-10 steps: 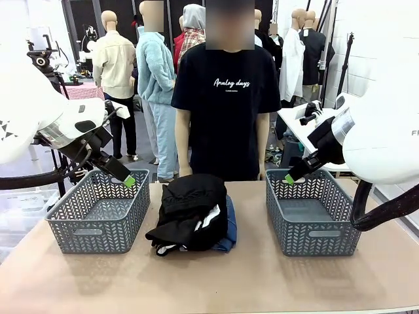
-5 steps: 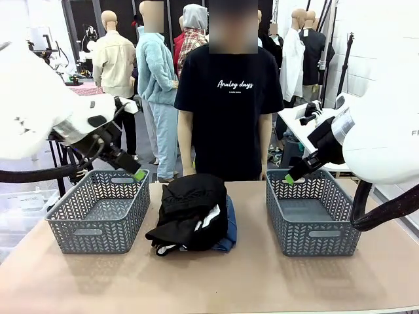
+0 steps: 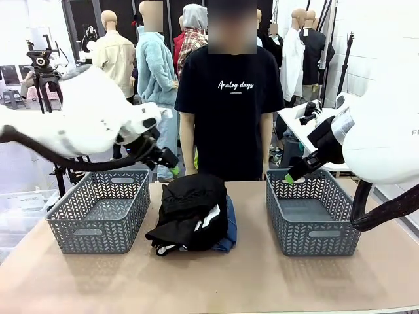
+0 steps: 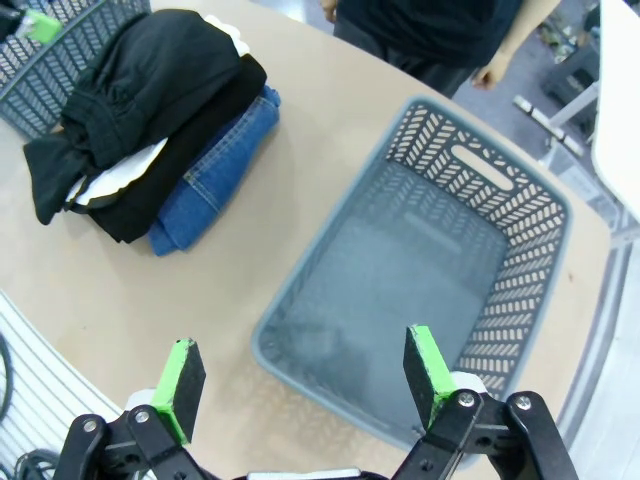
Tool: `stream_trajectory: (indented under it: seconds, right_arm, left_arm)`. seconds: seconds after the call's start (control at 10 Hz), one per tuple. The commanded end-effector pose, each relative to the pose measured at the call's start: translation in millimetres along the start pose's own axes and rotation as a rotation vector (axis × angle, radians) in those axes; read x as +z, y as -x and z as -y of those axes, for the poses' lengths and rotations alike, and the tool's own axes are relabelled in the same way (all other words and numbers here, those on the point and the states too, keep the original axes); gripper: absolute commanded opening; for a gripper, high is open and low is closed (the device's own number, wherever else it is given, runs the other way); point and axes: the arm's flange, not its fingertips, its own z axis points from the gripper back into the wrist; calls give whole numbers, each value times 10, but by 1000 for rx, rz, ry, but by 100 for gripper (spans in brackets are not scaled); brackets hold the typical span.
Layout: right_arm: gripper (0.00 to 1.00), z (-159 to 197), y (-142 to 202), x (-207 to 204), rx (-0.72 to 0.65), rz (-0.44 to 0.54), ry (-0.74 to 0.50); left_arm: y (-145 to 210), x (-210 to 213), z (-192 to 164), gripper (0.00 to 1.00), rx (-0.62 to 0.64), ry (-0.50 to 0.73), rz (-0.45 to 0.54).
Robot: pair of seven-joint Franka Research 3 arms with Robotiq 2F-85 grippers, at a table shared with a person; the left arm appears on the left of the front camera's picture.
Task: Sort the tops and bottoms.
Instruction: Lift clothes from the center of the table with your left hand.
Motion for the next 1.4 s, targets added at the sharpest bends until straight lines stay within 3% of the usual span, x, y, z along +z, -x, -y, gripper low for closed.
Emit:
stream_trajectory:
  seconds: [0.0,0.5,0.9,1.3]
  right_arm:
    - [100,4,-8,-11,-12,7,-1]
    - [100,4,-8,-11,-12,7,-1]
    - [100,4,-8,-11,-12,7,-1]
    - [100,4,-8,-11,-12,7,-1]
  left_arm:
    - [-405,-92,101,100,6,-46,-80]
    - [-663,-747,418,100,-5,-100,-272]
    - [-877,-784,909,100,-101,-125,-264]
    - [-798,-833,1017,100,-47,-181,-316]
